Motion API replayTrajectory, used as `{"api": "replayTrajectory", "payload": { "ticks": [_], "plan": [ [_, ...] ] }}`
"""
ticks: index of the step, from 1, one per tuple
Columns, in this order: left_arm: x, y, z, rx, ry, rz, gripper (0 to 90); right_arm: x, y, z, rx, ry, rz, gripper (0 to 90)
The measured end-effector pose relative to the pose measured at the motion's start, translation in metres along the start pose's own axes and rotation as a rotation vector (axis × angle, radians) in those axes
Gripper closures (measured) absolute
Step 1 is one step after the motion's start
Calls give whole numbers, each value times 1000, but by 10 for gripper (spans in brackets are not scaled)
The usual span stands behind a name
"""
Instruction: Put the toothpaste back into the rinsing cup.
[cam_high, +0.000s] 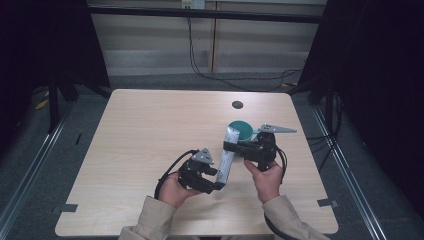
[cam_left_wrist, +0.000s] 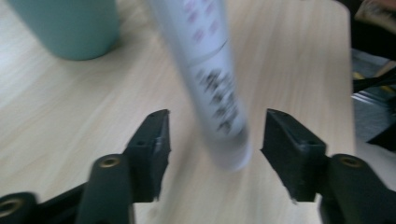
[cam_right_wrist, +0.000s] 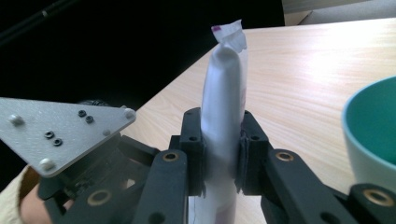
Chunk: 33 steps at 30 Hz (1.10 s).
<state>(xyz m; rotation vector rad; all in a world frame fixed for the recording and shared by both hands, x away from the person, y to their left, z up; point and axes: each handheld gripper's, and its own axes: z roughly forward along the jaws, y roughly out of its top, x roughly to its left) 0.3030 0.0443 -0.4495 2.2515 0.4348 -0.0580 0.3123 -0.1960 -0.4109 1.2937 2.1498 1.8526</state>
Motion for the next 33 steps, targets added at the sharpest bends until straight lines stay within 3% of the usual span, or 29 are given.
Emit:
{"api": "replayTrajectory", "payload": {
  "ticks": [3, 13, 20, 24, 26, 33],
  "plan": [
    [4, -5, -9, -9, 23, 7, 295, -2, 5, -7, -6, -7, -11, 764],
    [26, -41, -36, 13, 100, -49, 225, -7, 18, -20, -20, -41, -37, 764],
    [32, -64, -42, 17, 143, -60, 196, -6, 26, -23, -23, -52, -51, 765],
    [35, -77, -44, 5, 156, -92, 186, -6, 31, -24, -22, -59, -65, 765],
    [36, -81, -46, 9, 178, -96, 186, -6, 34, -25, -25, -61, -65, 765],
    [41, -93, -48, -2, 194, -113, 181, -3, 46, -28, -36, -71, -94, 764]
  ]
}}
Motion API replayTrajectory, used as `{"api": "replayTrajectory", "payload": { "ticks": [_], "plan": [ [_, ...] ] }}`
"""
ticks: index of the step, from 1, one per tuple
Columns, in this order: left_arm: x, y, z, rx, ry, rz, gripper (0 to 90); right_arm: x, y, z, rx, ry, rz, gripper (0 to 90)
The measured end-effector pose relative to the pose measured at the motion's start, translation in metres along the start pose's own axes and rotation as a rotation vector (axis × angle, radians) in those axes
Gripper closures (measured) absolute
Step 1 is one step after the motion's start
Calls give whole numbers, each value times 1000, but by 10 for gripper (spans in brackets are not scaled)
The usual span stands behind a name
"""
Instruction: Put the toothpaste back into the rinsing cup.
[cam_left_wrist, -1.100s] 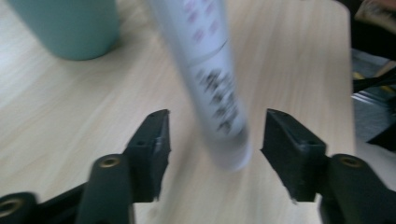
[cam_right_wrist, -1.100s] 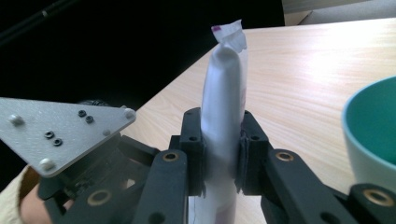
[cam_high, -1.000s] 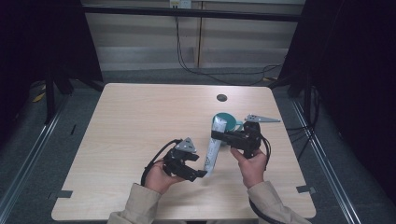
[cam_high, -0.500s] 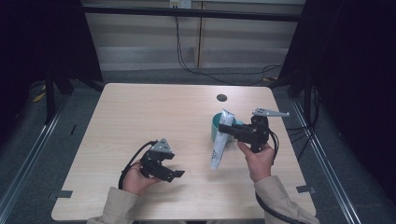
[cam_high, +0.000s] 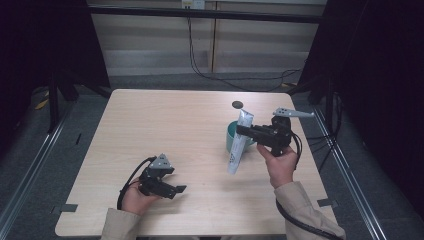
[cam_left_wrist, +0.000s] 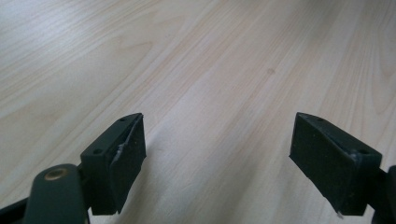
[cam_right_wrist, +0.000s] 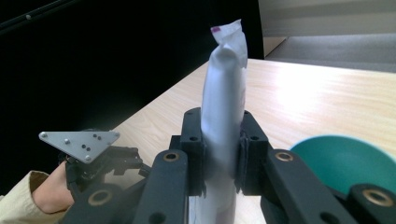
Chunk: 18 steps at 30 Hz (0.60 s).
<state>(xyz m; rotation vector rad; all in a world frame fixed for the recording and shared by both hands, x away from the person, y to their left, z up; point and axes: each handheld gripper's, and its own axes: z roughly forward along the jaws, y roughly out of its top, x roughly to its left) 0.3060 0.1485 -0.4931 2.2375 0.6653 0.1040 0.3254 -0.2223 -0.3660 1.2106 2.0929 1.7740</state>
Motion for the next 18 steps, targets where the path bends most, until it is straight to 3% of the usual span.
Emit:
{"api": "replayTrajectory", "payload": {
  "ticks": [14, 18],
  "plan": [
    [4, -14, 2, -18, 42, -7, 163, 0, 17, -5, -23, -29, -35, 765],
    [3, -16, 2, -20, 51, 18, 162, 1, 21, -6, -29, -38, -44, 765]
  ]
}}
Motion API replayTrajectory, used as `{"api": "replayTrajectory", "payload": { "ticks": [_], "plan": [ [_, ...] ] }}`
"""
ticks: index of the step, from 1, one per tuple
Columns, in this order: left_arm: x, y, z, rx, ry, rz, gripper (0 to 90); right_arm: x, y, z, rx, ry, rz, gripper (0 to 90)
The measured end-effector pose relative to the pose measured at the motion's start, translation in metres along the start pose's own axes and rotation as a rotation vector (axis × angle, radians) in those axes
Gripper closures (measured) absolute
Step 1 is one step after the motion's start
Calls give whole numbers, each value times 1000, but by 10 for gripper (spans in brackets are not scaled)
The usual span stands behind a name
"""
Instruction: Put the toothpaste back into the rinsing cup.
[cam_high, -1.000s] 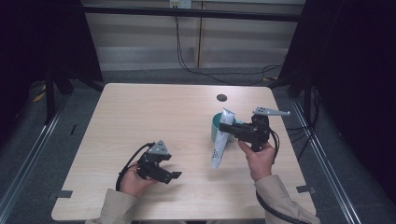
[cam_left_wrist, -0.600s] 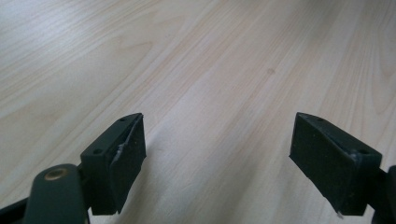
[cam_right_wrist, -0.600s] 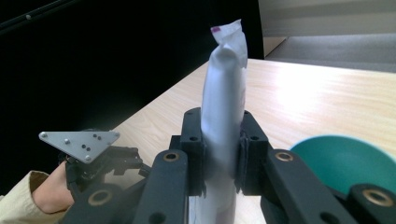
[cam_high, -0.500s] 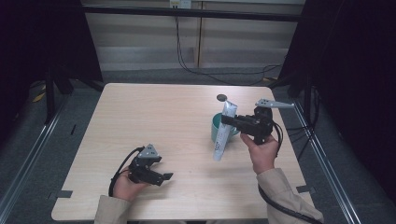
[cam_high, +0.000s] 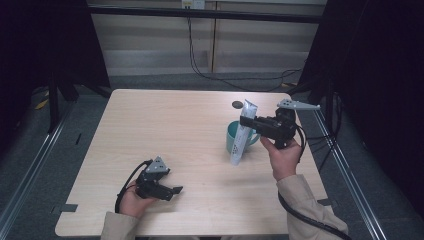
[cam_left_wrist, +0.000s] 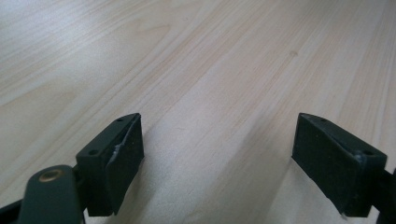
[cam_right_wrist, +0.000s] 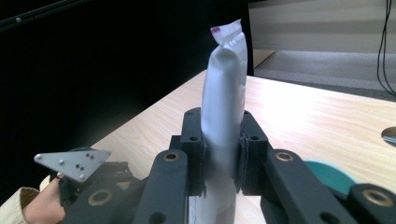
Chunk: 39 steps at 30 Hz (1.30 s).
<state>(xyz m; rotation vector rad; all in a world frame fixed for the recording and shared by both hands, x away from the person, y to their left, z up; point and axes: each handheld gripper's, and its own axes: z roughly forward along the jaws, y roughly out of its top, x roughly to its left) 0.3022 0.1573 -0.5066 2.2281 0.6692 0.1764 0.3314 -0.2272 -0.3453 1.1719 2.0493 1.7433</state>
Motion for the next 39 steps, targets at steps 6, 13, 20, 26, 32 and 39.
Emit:
{"api": "replayTrajectory", "payload": {
  "ticks": [6, 13, 20, 26, 32, 39],
  "plan": [
    [-2, -2, 1, 1, 20, 46, 155, 0, 8, -2, -13, -9, -12, 764],
    [-3, -2, 1, 4, 26, 53, 151, -2, 16, -3, -32, -19, -18, 764],
    [-3, -2, 1, 6, 27, 53, 150, -3, 25, -6, -46, -33, -33, 765],
    [-4, -2, 2, 1, 27, 48, 150, -2, 34, -6, -50, -43, -51, 765],
    [-4, -2, 2, 1, 27, 49, 150, -3, 40, -3, -55, -63, -67, 764],
    [-4, -2, 2, 1, 27, 49, 150, -8, 44, -2, -66, -102, -83, 765]
  ]
}}
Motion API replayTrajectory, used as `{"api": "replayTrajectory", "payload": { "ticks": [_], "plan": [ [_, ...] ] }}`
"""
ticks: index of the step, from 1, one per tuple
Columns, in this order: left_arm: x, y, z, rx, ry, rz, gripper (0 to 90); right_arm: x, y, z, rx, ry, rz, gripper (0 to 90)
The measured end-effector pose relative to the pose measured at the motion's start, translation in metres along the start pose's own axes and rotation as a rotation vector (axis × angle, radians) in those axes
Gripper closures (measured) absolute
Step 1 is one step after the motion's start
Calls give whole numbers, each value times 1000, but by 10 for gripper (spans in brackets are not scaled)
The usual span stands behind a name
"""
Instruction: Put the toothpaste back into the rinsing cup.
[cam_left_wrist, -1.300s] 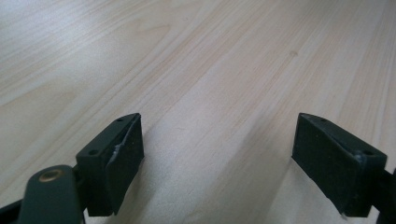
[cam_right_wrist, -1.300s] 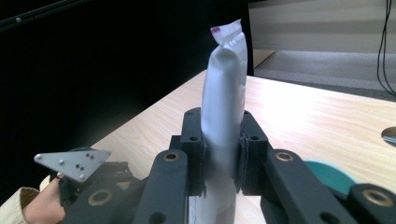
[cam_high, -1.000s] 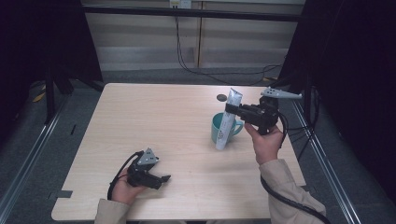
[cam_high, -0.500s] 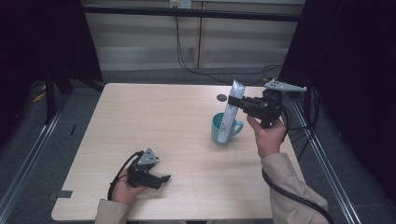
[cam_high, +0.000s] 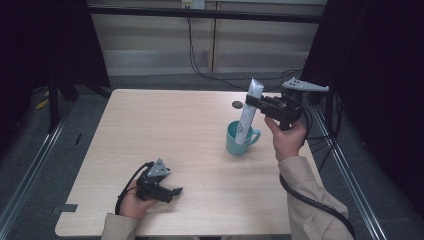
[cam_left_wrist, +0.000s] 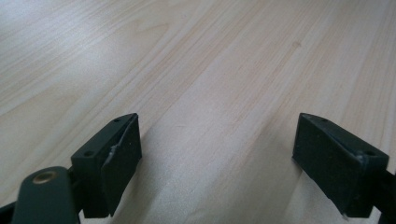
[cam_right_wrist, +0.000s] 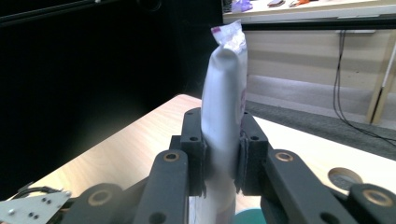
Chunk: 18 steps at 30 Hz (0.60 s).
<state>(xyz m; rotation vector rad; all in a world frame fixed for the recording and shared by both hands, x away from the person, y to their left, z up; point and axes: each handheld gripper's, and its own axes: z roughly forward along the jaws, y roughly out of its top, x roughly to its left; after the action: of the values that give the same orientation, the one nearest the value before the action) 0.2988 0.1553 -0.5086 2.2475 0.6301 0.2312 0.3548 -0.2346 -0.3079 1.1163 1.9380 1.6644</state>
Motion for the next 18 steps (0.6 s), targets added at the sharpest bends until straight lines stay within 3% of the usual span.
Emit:
{"api": "replayTrajectory", "payload": {
  "ticks": [18],
  "plan": [
    [0, 0, 0, 2, -1, 1, 149, -15, 0, 10, -8, -91, -24, 765]
  ]
}}
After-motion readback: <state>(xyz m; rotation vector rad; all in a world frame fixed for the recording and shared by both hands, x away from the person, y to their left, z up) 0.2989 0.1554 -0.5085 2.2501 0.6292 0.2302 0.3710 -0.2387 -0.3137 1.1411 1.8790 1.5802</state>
